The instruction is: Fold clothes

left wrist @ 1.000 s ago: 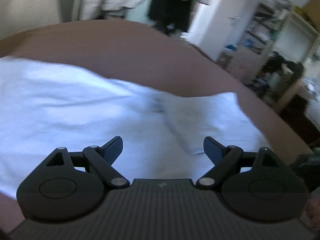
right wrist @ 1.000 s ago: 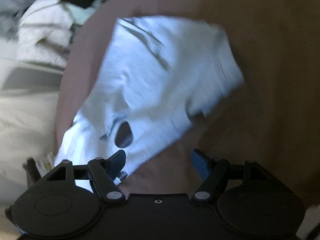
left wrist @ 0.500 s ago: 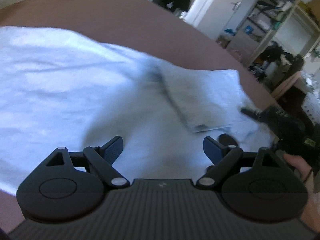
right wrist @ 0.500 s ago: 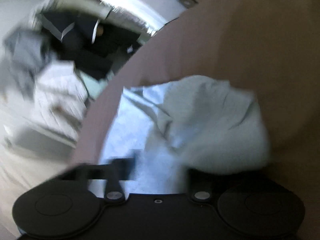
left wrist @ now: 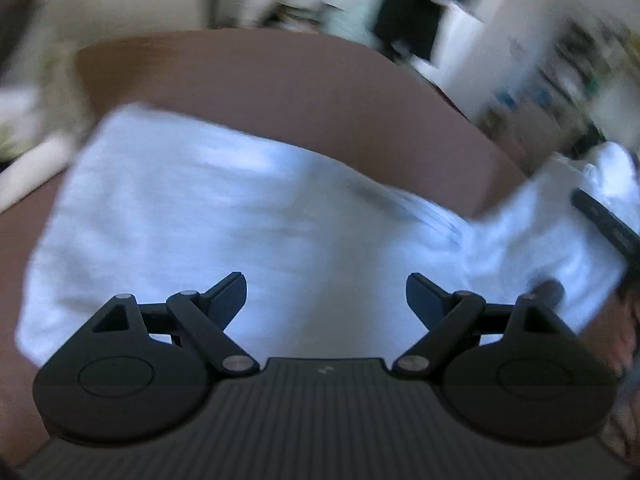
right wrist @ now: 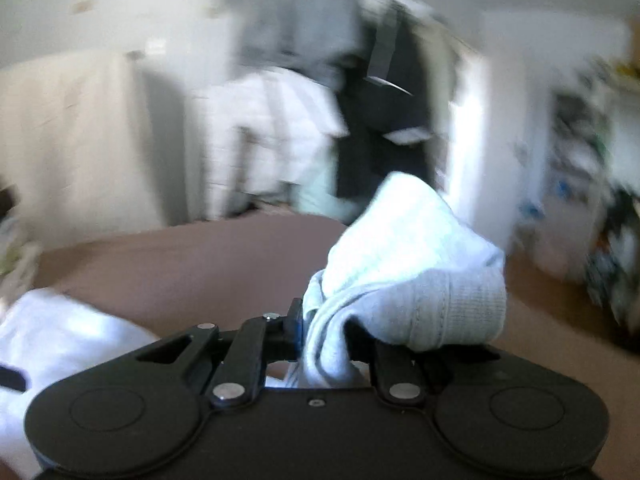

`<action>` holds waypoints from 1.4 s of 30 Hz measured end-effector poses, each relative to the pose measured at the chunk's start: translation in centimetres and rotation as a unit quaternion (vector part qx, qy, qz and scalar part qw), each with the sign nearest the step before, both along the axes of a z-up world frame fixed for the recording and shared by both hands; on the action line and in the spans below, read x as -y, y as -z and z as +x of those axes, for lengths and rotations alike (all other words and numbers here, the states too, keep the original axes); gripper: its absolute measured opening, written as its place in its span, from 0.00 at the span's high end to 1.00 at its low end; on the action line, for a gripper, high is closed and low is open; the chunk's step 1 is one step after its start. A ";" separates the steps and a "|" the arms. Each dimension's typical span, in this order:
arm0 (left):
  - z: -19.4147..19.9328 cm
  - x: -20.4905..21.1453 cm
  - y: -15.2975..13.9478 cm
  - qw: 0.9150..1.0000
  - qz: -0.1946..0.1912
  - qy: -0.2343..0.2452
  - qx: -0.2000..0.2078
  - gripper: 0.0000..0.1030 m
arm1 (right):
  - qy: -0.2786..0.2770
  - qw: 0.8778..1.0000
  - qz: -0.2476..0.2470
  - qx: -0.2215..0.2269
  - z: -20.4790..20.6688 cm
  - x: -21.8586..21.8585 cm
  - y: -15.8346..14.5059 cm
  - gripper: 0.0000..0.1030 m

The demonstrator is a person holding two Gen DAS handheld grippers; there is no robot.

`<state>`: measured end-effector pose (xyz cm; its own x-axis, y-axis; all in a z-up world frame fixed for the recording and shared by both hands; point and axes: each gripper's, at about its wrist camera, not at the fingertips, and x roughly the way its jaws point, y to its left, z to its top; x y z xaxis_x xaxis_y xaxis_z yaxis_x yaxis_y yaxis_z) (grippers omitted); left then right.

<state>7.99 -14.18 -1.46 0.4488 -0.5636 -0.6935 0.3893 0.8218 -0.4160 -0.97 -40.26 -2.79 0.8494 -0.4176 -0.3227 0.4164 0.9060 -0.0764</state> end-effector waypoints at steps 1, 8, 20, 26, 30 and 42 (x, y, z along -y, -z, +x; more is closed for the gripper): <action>0.6 -1.4 0.0 0.999 -0.019 -0.020 -0.016 0.16 | -0.026 1.000 -0.012 -0.001 1.1 -2.0 -0.5 0.86; 4.8 -7.5 1.3 0.992 -0.082 -0.074 -0.061 0.16 | -0.169 0.980 -0.002 -0.109 8.1 -12.8 4.3 0.86; 5.5 -3.2 3.3 0.995 -0.043 -0.016 -0.091 0.15 | -0.258 0.941 0.188 -0.108 -1.8 -7.8 2.3 0.41; 2.8 0.5 4.8 0.980 0.194 0.009 -0.031 0.18 | -0.101 0.948 0.283 -0.106 -6.8 0.0 7.0 0.41; -0.1 1.8 3.0 0.966 0.254 -0.015 0.038 0.24 | -0.079 0.921 0.369 -0.095 -8.0 2.4 9.4 0.40; 0.6 2.0 3.1 1.000 -0.010 0.011 -0.023 0.39 | -0.136 0.871 0.471 -0.032 -0.8 2.7 13.1 0.71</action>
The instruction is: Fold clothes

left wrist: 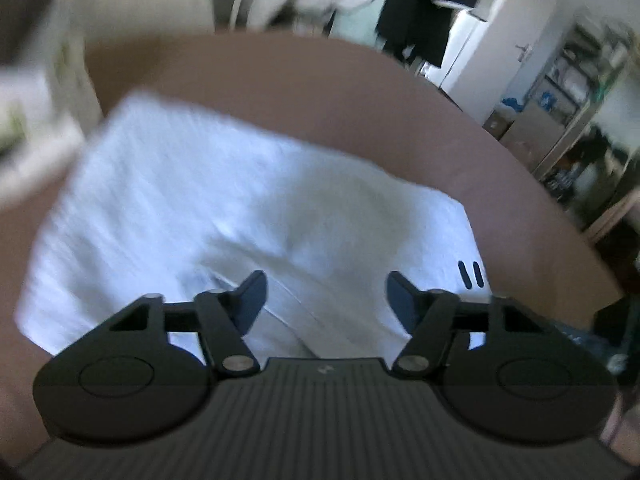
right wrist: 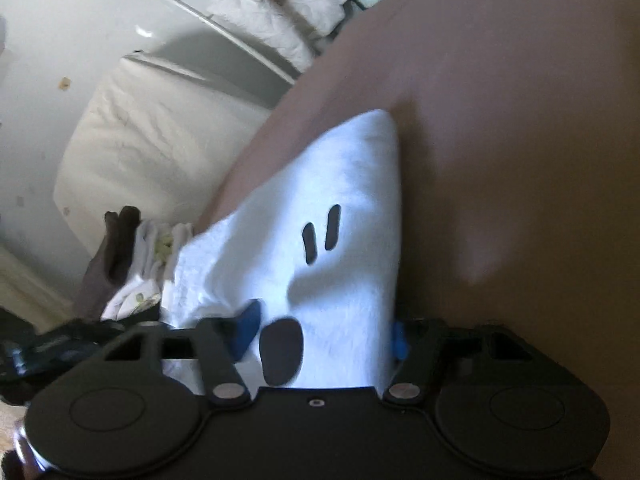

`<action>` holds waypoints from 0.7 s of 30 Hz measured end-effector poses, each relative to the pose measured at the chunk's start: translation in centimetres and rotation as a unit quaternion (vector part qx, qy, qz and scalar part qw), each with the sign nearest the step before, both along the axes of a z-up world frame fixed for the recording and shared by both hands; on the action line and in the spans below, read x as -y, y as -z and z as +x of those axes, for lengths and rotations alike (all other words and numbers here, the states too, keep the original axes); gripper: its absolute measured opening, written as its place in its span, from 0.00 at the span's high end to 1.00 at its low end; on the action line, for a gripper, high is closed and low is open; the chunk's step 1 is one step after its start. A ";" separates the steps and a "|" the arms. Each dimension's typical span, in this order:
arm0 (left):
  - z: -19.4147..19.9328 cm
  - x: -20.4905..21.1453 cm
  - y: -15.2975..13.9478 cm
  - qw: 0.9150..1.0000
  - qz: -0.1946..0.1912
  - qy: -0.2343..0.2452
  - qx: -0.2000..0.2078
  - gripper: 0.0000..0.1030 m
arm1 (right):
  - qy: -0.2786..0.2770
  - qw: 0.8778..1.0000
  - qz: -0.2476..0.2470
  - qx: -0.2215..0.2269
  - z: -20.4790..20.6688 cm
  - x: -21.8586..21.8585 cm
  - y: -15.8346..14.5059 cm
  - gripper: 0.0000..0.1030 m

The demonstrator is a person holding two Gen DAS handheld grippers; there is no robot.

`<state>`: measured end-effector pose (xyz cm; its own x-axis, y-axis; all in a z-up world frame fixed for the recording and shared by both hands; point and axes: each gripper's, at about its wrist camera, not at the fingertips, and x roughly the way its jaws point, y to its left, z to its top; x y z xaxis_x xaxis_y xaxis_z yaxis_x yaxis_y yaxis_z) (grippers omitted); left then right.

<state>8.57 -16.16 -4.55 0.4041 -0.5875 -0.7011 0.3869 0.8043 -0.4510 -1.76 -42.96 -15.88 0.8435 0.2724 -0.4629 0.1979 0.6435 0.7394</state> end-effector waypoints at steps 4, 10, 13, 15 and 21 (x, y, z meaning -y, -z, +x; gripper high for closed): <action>0.5 0.5 2.6 0.998 -0.014 -0.038 -0.040 0.42 | 0.024 0.998 0.001 0.052 -1.2 -0.2 -2.0 0.89; -1.7 2.3 1.7 0.996 -0.067 0.042 -0.049 0.42 | 0.052 0.993 -0.030 0.105 -5.1 -1.6 -7.9 0.92; -2.4 3.5 2.2 0.987 -0.113 0.071 -0.086 0.42 | 0.059 0.991 -0.056 0.106 -6.5 -1.7 -10.9 0.91; -2.4 4.4 2.4 0.983 -0.126 0.093 -0.101 0.42 | 0.060 0.989 -0.096 0.096 -7.1 -1.9 -12.6 0.92; -0.8 3.6 1.5 0.984 -0.078 0.098 -0.124 0.42 | 0.059 0.980 -0.185 0.048 -6.1 -2.4 -14.8 0.92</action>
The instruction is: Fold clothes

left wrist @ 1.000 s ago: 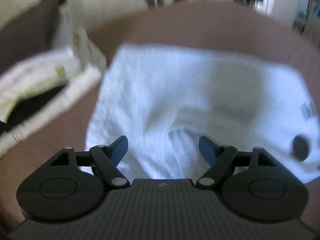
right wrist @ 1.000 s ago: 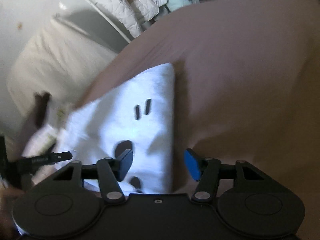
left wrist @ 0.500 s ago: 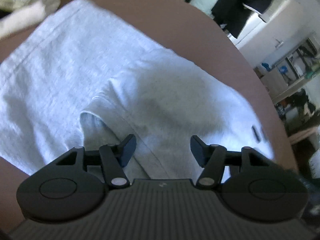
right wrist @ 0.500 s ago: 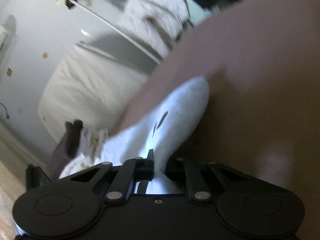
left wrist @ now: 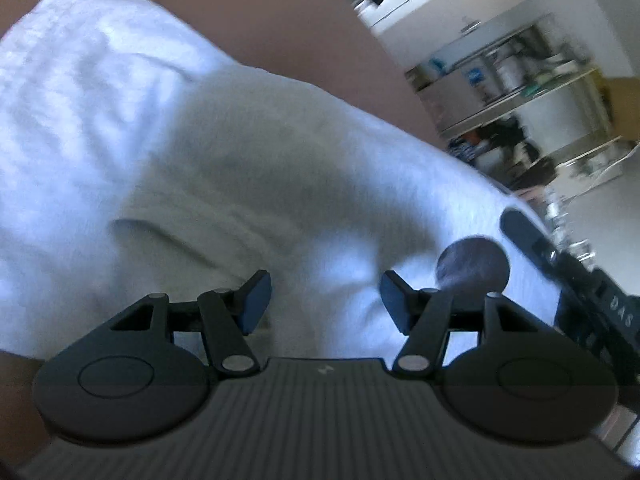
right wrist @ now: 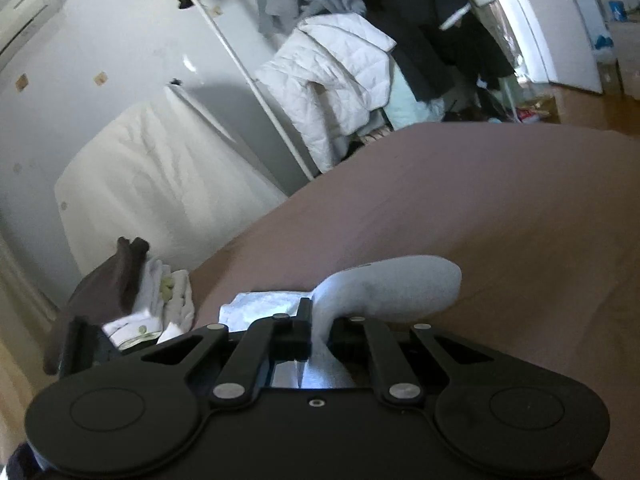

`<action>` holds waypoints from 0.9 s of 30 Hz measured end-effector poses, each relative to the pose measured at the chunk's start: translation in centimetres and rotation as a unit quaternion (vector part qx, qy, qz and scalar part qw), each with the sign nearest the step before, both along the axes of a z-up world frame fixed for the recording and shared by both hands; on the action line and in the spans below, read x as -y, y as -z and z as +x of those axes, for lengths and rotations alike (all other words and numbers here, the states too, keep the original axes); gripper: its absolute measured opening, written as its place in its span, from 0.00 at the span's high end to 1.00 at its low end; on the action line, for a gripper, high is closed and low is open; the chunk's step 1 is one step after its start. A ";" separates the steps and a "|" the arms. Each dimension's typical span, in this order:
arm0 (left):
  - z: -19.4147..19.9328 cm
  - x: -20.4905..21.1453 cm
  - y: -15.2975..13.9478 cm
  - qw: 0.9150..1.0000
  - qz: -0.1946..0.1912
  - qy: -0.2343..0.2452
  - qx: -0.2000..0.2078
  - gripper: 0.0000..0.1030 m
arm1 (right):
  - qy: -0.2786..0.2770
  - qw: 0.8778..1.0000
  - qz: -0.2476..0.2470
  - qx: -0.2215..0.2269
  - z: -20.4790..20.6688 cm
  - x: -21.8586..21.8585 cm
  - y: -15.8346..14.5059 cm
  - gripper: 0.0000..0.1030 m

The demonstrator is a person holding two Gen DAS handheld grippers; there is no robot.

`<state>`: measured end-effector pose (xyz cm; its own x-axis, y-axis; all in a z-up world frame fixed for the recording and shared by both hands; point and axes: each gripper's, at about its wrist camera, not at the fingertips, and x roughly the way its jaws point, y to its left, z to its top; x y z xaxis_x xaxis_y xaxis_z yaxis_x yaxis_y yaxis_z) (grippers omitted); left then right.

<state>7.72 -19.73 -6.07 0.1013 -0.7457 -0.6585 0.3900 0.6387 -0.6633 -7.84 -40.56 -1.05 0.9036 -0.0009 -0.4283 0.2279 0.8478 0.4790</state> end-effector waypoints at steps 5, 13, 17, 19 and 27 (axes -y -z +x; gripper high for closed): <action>2.4 -8.1 -4.2 0.996 0.026 -0.056 0.057 0.38 | -0.055 0.995 -0.081 -0.002 4.6 -3.8 -4.7 0.91; 8.5 -19.9 -1.9 0.978 -0.029 -0.207 -0.016 0.38 | -0.174 0.966 -0.175 -0.079 16.7 -16.2 -7.6 0.88; 9.9 -21.8 0.8 0.971 -0.032 -0.231 -0.059 0.38 | -0.213 0.971 -0.065 -0.090 20.4 -18.3 -3.8 0.68; 10.6 -21.9 2.1 0.968 -0.024 -0.240 -0.074 0.38 | -0.209 0.974 -0.003 -0.084 20.0 -17.5 -2.3 0.62; 11.7 -21.6 2.4 0.955 0.000 -0.293 -0.053 0.39 | -0.147 0.982 0.002 -0.119 11.8 -13.4 3.7 0.55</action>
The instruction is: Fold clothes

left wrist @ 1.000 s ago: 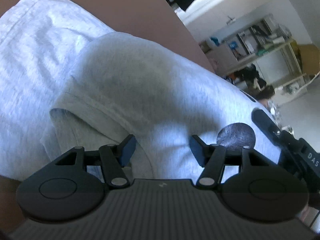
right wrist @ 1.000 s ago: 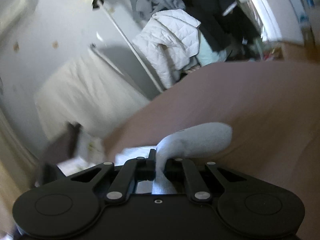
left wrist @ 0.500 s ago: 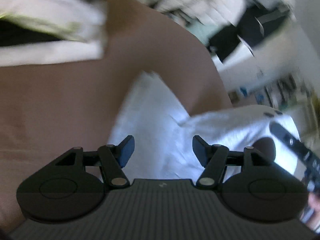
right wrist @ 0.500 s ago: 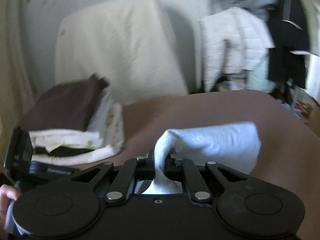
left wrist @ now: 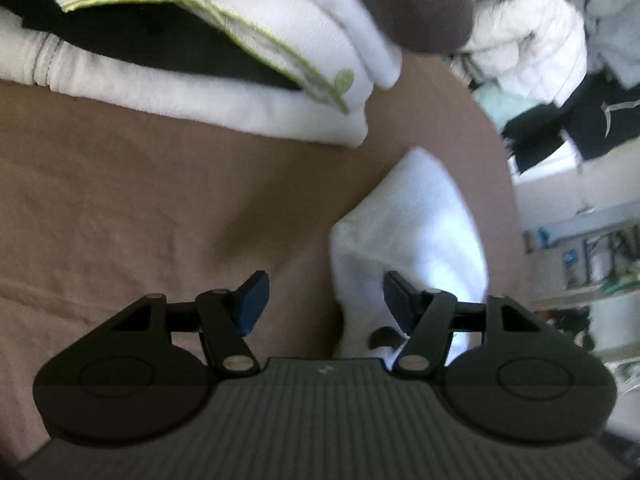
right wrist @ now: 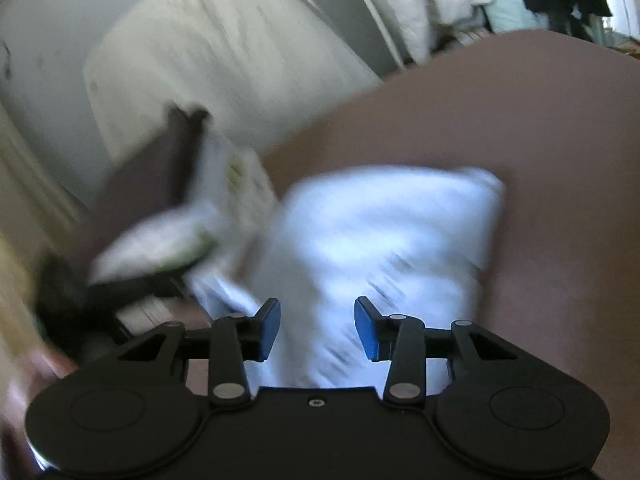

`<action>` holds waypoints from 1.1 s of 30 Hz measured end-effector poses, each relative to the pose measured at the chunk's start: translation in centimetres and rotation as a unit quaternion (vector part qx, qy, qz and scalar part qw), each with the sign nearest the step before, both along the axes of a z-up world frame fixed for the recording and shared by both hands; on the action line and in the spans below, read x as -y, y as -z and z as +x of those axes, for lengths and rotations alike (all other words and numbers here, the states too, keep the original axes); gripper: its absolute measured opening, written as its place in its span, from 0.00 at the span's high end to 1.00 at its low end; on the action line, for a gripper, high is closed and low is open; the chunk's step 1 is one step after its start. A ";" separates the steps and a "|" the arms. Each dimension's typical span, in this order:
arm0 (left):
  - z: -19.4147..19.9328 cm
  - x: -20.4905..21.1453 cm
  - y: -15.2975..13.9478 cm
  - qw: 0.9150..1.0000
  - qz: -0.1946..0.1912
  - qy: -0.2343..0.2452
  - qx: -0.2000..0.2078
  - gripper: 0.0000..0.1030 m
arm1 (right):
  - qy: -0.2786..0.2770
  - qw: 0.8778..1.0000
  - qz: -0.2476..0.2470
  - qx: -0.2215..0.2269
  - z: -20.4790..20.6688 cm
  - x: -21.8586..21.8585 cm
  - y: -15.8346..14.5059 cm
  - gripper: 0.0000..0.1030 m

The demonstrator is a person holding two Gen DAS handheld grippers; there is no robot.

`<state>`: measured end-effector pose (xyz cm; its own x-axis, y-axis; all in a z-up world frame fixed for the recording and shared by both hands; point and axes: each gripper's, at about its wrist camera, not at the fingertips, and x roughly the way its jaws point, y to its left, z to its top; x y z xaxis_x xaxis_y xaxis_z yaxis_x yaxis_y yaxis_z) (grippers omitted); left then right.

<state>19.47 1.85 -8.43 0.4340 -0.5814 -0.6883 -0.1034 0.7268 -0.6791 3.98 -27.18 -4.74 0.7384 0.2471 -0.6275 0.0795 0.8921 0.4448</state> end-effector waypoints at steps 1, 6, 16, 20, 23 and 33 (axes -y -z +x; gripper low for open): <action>-0.2 0.1 -0.5 1.000 0.000 -0.004 0.016 0.38 | 0.000 1.000 -0.016 -0.010 -0.9 0.1 0.9 0.55; -1.2 1.2 -2.5 0.996 -0.030 0.019 0.088 0.32 | -0.052 0.990 -0.127 -0.014 -4.0 -3.1 4.1 0.49; -2.4 6.0 0.8 0.978 0.175 0.112 -0.005 0.26 | -0.092 0.991 -0.093 -0.034 -7.3 -2.7 3.8 0.48; -3.5 5.9 -1.1 0.982 0.159 0.092 0.052 0.28 | -0.033 0.999 -0.010 0.003 -6.4 0.9 0.4 0.48; -4.1 6.1 -2.8 0.982 0.121 0.089 0.116 0.28 | -0.003 0.999 0.045 0.013 -3.7 3.7 -2.4 0.47; -7.2 14.6 -3.2 0.952 0.093 0.242 0.163 0.26 | 0.032 0.996 0.066 -0.055 3.7 8.6 -3.9 0.39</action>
<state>12.31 -12.77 -5.27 0.3544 -0.6482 -0.6740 0.4681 0.7470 -0.4722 7.72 -35.79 -0.83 0.6831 0.2880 -0.6712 0.1889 0.8180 0.5433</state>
